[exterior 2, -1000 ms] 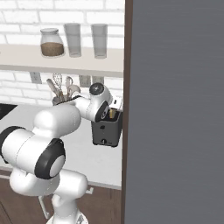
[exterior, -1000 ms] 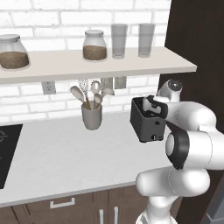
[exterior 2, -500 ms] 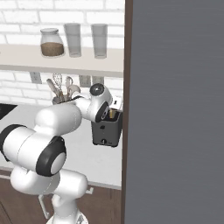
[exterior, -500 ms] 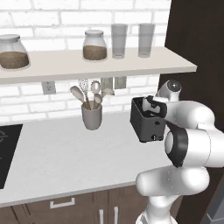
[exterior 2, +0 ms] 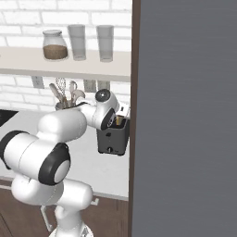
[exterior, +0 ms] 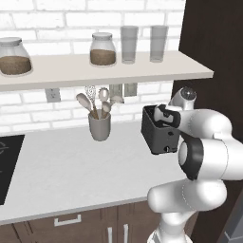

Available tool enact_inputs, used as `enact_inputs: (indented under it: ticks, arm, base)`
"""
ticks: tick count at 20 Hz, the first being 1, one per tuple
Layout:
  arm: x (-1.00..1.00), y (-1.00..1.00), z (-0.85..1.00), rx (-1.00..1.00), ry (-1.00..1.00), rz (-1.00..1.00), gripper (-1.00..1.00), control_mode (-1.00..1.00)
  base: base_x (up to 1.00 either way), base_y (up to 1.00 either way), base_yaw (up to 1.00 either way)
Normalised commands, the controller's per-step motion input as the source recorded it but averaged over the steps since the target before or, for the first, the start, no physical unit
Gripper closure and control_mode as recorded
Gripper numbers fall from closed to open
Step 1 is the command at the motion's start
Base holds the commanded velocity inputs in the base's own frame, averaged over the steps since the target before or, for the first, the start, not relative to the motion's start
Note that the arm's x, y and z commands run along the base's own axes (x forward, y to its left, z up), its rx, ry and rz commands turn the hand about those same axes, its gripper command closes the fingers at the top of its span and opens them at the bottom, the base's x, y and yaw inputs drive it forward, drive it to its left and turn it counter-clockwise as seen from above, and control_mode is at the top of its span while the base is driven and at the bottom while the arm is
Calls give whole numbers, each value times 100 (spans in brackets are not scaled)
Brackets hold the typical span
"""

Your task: Start the toaster. Once the lever pops up, take the bread to the plate on the dining counter.

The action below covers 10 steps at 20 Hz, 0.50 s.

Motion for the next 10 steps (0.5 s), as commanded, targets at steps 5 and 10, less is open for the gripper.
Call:
enact_inputs:
  ticks: [5, 10]
  arm:
    - [1, 0, -2, 0, 0, 0, 100, -100]
    - [0, 0, 0, 0, 0, 0, 100, -100]
  base:
    - [0, 0, 0]
    - [0, 0, 0]
